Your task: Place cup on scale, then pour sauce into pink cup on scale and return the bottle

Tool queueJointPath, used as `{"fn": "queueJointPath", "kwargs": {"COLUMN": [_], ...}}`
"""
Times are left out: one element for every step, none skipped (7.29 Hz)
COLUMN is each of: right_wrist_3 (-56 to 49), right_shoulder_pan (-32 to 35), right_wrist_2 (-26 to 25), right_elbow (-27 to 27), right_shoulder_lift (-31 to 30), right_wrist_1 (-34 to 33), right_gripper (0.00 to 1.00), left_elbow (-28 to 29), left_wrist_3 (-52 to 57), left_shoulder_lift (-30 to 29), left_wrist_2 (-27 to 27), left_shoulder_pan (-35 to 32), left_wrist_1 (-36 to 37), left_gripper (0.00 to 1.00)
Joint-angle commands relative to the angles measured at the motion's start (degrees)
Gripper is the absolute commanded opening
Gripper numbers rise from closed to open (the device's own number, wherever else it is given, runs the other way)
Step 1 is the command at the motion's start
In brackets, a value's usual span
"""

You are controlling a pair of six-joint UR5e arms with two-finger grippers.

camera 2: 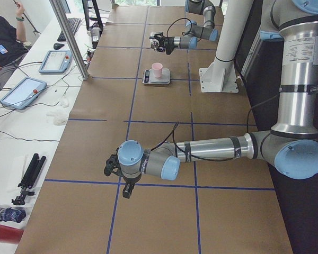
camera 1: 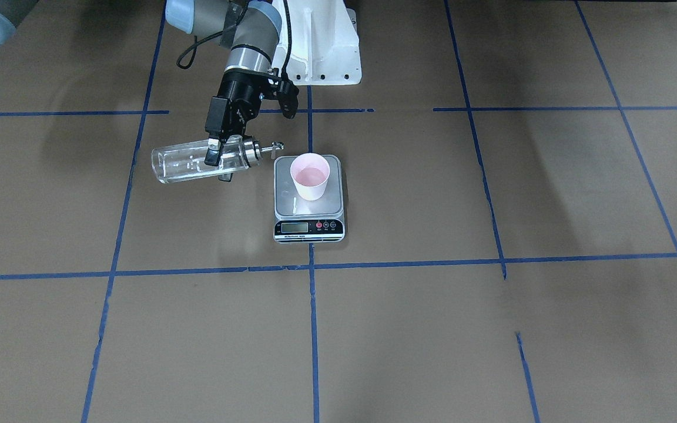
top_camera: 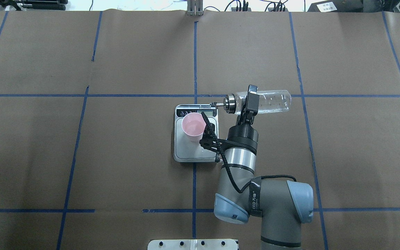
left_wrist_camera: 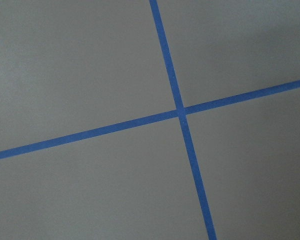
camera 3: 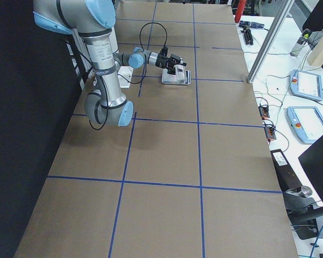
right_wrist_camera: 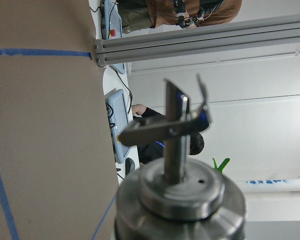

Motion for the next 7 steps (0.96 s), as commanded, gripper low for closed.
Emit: {"fn": "queueJointPath", "kwargs": {"right_wrist_3": [-5.26, -5.36, -5.37, -5.37, -5.45, -7.19, -9.47], "right_shoulder_pan": [-0.1, -0.1, -0.1, -0.1, -0.01, -0.01, -0.01], "right_wrist_2": [-1.3, -1.83, -2.18, -2.27, -2.62, -3.15, -4.02], "right_elbow": [-1.03, -2.43, -4.01, -5.33, -6.04, -6.22, -6.57], "right_shoulder_lift": [0.96, 1.67, 3.15, 4.21, 4.22, 4.14, 4.05], "right_wrist_1": [0.05, 0.14, 0.14, 0.14, 0.05, 0.05, 0.05], "right_gripper": [0.0, 0.0, 0.0, 0.0, 0.0, 0.0, 0.0], "left_elbow": [0.0, 0.0, -0.09, -0.09, -0.09, -0.09, -0.09], "left_wrist_3": [0.0, 0.0, 0.0, 0.0, 0.0, 0.0, 0.0], "left_shoulder_lift": [-0.08, -0.08, -0.08, -0.08, -0.08, -0.08, -0.08], "left_wrist_2": [0.0, 0.0, 0.0, -0.09, -0.09, -0.09, -0.09], "left_shoulder_pan": [0.0, 0.0, 0.0, 0.0, 0.0, 0.0, 0.0], "left_wrist_1": [0.0, 0.0, 0.0, 0.0, 0.0, 0.0, 0.0], "left_gripper": [1.0, 1.0, 1.0, 1.0, 1.0, 1.0, 1.0]}}
